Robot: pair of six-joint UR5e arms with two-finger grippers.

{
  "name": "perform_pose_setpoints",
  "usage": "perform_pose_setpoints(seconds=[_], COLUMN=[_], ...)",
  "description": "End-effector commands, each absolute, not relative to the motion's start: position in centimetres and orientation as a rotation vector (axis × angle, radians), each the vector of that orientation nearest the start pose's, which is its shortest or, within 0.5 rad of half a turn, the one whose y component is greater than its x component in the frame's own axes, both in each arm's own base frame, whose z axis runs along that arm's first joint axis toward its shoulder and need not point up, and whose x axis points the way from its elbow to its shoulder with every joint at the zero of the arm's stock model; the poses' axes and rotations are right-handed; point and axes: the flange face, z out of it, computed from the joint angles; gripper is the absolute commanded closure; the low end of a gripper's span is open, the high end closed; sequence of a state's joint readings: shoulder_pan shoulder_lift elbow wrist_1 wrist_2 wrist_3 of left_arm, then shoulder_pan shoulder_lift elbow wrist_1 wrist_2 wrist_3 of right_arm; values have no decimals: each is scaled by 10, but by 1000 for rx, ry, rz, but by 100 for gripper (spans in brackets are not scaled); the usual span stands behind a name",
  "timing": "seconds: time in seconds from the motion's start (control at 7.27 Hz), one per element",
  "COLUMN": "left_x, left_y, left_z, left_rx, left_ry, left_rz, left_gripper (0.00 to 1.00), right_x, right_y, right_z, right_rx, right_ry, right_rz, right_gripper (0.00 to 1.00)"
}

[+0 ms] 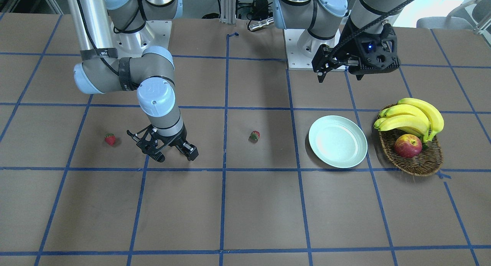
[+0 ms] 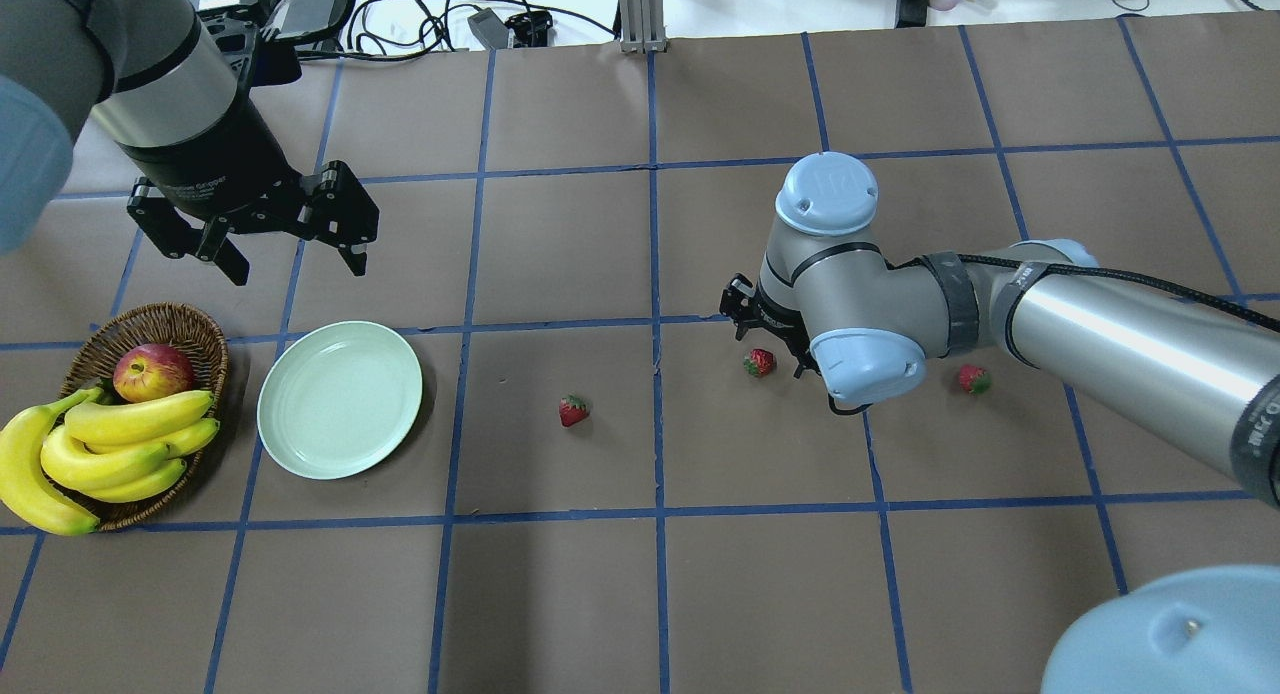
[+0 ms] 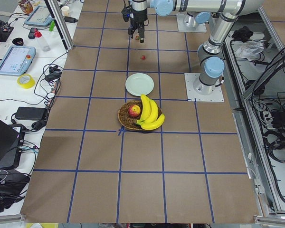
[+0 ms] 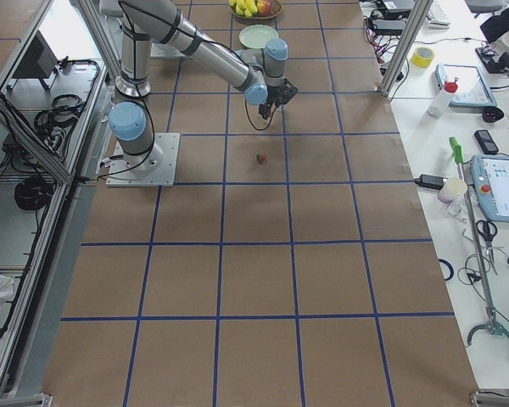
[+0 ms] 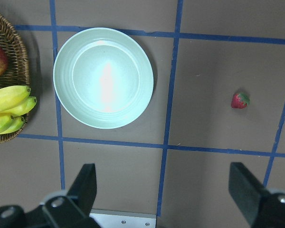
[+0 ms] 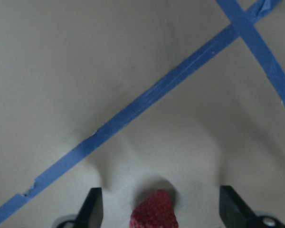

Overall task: Collect all strawberries into plate
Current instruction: 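Close the right gripper on that strawberry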

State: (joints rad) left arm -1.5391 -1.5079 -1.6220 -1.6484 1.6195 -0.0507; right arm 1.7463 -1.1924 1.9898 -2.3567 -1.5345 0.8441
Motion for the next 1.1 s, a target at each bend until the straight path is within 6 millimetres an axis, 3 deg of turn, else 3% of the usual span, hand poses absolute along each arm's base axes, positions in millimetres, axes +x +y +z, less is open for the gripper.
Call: perform_pose_setpoints(seconds=[0.0, 0.14, 0.28, 0.41, 0.55, 0.83, 0.96], left_x=[-114, -114, -114, -114, -114, -114, -113], left_y=[-462, -463, -463, -463, -463, -463, -464], left_z=[485, 486, 487, 487, 486, 487, 487], left_rx=[-125, -126, -129, -126, -126, -128, -128], left_ry=[3088, 3095, 3096, 3093, 3093, 3090, 3090], left_rz=[101, 97, 92, 85, 87, 85, 85], left_gripper=[0, 0, 0, 0, 0, 0, 0], right_x=[234, 235, 235, 238, 266, 352, 364], right_y=[-492, -495, -495, -493, -486, -455, -443], right_z=[173, 177, 177, 181, 194, 218, 210], right_rx=[1013, 989, 988, 969, 848, 398, 224], right_ry=[2941, 2933, 2934, 2939, 2957, 2941, 2965], right_rz=[66, 57, 61, 57, 5, -8, 10], right_gripper=[62, 90, 100, 100, 100, 100, 100])
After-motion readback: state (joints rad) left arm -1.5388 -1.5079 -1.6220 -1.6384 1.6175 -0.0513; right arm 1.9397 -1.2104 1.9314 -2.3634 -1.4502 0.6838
